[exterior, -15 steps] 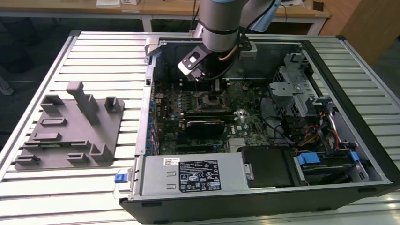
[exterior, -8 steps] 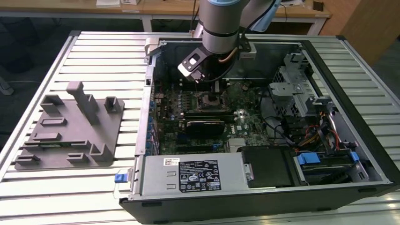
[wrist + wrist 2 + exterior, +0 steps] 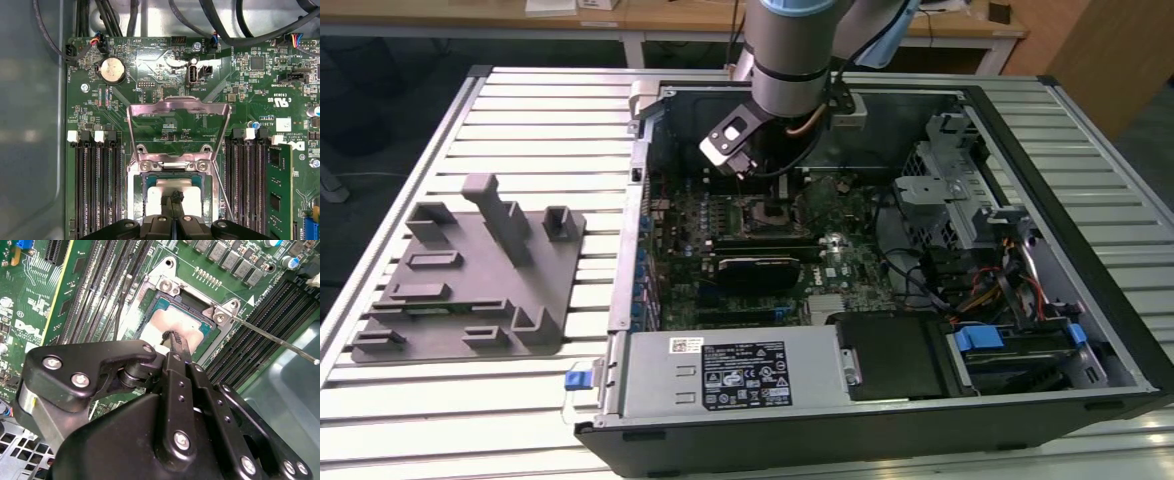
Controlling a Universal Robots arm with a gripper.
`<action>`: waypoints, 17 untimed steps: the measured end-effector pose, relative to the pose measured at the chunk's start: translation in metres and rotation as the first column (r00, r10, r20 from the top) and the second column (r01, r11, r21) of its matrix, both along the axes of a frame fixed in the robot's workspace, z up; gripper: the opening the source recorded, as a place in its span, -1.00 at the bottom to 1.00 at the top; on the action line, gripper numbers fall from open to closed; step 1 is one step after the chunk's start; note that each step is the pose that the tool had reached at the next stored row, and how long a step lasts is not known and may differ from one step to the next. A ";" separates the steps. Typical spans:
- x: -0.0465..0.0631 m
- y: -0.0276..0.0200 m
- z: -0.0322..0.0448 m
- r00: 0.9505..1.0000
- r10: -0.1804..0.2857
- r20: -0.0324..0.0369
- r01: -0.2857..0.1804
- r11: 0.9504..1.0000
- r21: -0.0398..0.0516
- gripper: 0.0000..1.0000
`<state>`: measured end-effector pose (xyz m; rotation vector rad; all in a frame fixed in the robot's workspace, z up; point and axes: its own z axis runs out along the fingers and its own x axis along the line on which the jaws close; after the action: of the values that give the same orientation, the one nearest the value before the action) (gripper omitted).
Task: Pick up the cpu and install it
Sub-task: 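Place the cpu into insertion slot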
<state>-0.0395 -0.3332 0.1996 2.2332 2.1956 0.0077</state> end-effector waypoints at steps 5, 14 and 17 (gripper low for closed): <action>0.000 0.0000 -0.0009 1.000 0.000 0.000 0.000 1.000 0.000 -0.79; 0.000 0.0001 -0.0008 1.000 0.000 0.000 0.000 1.000 0.000 -0.79; 0.000 0.0000 0.0005 1.000 0.000 0.000 0.000 1.000 0.000 -0.79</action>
<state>-0.0394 -0.3331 0.2001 2.2333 2.1956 0.0082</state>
